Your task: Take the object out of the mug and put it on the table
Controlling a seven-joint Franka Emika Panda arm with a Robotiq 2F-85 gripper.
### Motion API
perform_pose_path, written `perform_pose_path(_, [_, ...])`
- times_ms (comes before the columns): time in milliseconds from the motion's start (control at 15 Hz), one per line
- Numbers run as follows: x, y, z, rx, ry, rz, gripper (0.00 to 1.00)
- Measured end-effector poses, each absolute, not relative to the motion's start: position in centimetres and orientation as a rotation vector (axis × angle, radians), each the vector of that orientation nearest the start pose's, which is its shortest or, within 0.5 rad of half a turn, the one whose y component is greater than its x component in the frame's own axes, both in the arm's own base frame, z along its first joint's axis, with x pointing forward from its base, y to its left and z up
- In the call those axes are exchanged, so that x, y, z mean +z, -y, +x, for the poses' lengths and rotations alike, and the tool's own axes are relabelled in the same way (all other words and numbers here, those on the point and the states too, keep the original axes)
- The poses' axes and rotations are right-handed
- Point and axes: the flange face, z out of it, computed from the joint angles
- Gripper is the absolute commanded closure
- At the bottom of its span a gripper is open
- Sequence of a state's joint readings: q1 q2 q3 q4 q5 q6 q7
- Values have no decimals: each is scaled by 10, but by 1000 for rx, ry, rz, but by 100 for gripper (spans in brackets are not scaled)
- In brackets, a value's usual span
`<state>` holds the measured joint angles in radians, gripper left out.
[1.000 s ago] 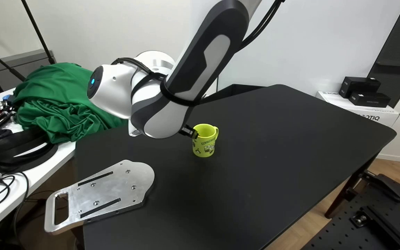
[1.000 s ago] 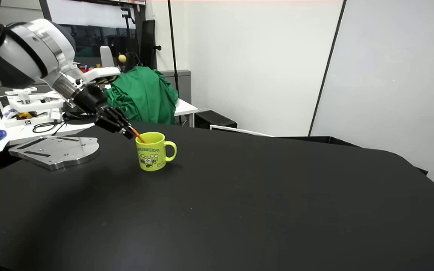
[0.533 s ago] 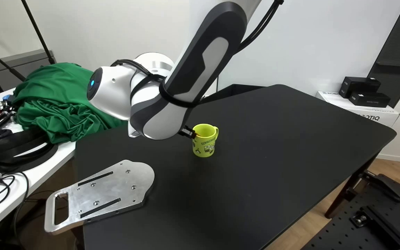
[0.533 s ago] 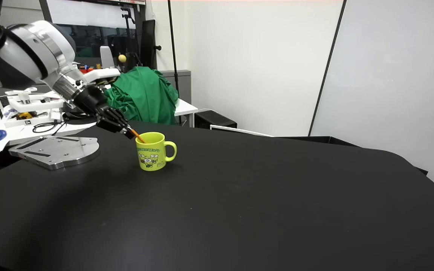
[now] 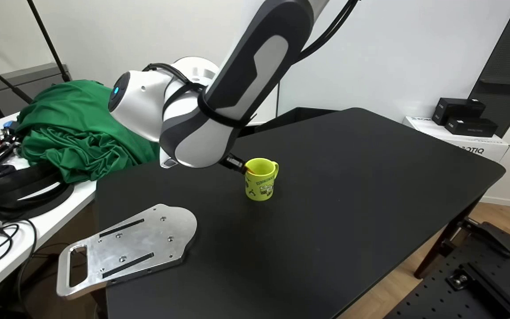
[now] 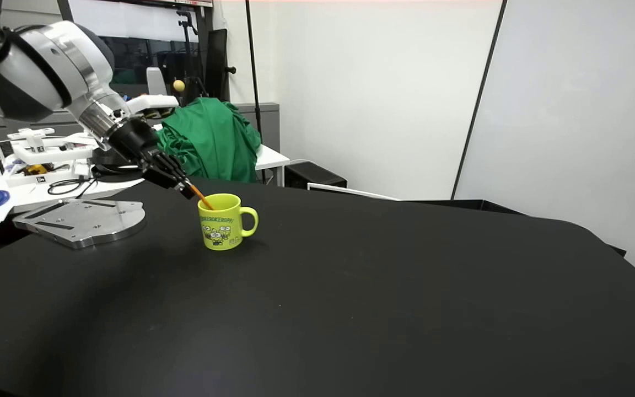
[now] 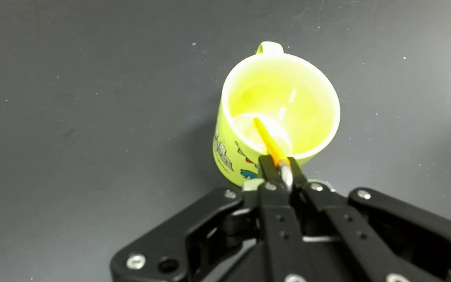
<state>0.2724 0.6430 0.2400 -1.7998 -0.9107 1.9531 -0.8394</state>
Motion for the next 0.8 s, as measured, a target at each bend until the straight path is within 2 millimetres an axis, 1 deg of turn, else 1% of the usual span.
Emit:
perform_pose_path(200, [193, -247, 573, -655, -2126, 1491, 98])
perform_pose_path(400, [213, -248, 579, -641, -2159, 1482, 98])
perform_pose_path(600, [240, -250, 582, -621, -2167, 1468, 98])
perform_pose_path(800, [272, -248, 584, -605, -2167, 1463, 98])
